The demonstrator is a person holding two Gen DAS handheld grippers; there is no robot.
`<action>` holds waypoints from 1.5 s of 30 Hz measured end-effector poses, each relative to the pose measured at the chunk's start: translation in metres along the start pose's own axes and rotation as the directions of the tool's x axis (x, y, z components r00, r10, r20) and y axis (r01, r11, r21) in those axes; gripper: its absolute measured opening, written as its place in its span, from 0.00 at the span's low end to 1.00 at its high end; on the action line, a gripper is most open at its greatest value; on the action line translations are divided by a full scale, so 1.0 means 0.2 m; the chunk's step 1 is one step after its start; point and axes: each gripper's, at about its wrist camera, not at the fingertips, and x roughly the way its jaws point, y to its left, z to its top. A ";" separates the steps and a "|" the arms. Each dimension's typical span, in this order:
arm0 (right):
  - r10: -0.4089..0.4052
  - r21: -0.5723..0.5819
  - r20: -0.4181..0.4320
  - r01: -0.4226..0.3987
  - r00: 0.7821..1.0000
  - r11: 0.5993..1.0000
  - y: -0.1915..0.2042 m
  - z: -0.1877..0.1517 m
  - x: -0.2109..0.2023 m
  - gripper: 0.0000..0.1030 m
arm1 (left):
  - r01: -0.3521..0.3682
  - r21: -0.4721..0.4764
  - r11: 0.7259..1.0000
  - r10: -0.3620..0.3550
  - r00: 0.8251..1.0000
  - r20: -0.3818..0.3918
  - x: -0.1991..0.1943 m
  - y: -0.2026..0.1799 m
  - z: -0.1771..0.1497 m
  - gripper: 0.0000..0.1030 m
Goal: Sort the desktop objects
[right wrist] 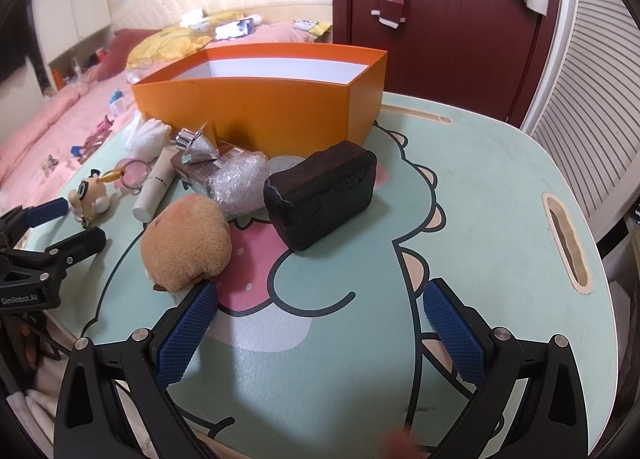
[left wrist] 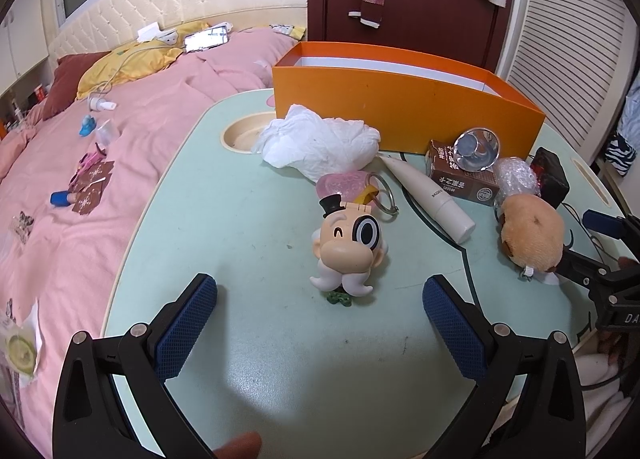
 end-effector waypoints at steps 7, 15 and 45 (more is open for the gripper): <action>-0.001 0.000 -0.001 0.001 1.000 1.000 0.01 -0.01 -0.01 1.00 | -0.001 0.002 1.000 0.001 1.000 -0.004 0.00 0.00 0.00 1.00; 0.000 0.001 0.003 0.000 1.000 1.000 0.03 -0.02 -0.01 1.00 | 0.065 -0.051 0.997 -0.066 0.998 -0.011 -0.09 0.06 0.03 1.00; 0.013 -0.002 0.007 -0.013 1.000 1.000 -0.02 0.00 0.01 1.00 | 0.105 0.003 0.994 -0.105 0.993 -0.049 -0.03 0.02 0.10 0.35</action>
